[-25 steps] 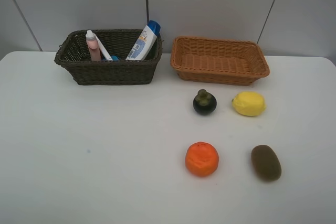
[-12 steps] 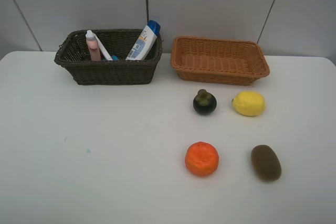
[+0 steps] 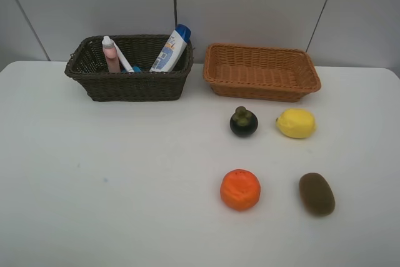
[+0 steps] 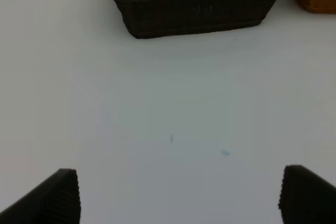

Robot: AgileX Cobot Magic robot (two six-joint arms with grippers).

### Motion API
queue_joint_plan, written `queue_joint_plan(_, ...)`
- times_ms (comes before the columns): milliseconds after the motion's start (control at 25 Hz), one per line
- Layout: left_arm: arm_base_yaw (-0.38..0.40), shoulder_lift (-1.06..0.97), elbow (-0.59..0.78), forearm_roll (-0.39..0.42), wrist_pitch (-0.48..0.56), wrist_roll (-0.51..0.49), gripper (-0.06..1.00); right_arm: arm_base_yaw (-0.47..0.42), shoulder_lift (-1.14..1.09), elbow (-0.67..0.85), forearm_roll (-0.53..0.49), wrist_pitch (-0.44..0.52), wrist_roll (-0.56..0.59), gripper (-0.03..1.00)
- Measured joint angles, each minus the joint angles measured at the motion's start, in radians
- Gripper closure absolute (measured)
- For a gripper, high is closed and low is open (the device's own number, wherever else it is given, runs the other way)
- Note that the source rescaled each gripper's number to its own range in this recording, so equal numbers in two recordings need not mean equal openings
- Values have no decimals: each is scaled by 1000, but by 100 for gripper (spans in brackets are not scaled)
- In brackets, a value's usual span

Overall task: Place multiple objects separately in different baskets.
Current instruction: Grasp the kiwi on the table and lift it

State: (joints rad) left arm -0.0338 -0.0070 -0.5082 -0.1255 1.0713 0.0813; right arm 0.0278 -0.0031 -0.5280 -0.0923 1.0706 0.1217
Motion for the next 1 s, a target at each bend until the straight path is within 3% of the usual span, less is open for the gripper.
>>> queue_joint_plan(720, 0, 0, 0, 0, 0, -2, -5, 0, 3, 0, 0, 0, 0, -3)
queue_joint_plan(1000, 0, 0, 0, 0, 0, -2, -5, 0, 276, -19, -75, -43, 38, -3)
